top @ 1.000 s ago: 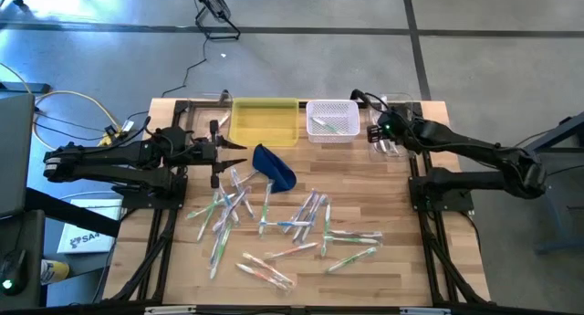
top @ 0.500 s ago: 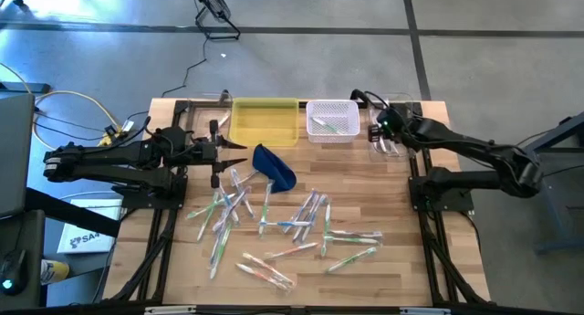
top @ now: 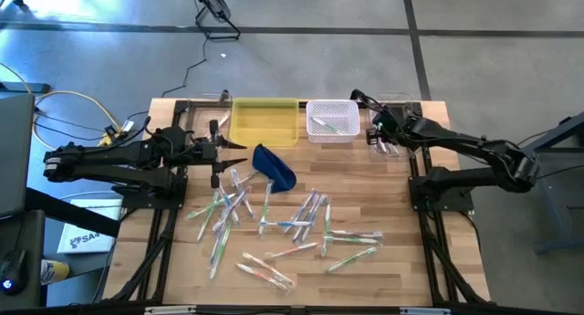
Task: Pick & Place Toothbrushes
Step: Put the violet toothbrush into the right transparent bin
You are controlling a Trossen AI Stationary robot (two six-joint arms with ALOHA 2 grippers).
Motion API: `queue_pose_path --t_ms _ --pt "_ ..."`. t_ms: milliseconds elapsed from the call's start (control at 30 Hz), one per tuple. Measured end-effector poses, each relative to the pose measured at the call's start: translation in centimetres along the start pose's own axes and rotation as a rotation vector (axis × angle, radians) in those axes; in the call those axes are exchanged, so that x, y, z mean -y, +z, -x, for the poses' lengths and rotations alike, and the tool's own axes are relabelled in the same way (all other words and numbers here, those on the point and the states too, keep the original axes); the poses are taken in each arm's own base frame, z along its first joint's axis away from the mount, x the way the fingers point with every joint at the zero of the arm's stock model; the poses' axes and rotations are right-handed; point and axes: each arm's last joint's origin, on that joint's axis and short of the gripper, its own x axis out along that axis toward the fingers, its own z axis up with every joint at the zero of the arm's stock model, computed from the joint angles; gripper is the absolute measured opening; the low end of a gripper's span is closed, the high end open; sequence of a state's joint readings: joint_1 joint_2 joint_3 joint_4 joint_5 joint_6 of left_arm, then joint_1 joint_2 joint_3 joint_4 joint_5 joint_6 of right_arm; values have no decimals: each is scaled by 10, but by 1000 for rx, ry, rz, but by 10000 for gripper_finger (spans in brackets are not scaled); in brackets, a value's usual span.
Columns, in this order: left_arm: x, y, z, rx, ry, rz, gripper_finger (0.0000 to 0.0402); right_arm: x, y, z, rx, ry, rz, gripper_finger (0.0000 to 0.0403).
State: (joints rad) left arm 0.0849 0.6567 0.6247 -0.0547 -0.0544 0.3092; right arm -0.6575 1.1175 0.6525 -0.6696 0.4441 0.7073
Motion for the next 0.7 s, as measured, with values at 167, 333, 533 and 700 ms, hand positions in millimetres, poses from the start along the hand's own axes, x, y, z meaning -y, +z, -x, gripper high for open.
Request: queue_pose_path --t_ms 167,333,533,700 --pt "0 0 0 0 0 0 139 0 1 0 15 -15 3 81" --pt "0 0 0 0 -1 0 139 0 0 0 1 1 26 135" --pt "0 0 0 0 -1 0 139 1 2 6 13 27 31 139" --pt "0 0 0 0 -1 0 139 0 14 25 52 133 34 109"
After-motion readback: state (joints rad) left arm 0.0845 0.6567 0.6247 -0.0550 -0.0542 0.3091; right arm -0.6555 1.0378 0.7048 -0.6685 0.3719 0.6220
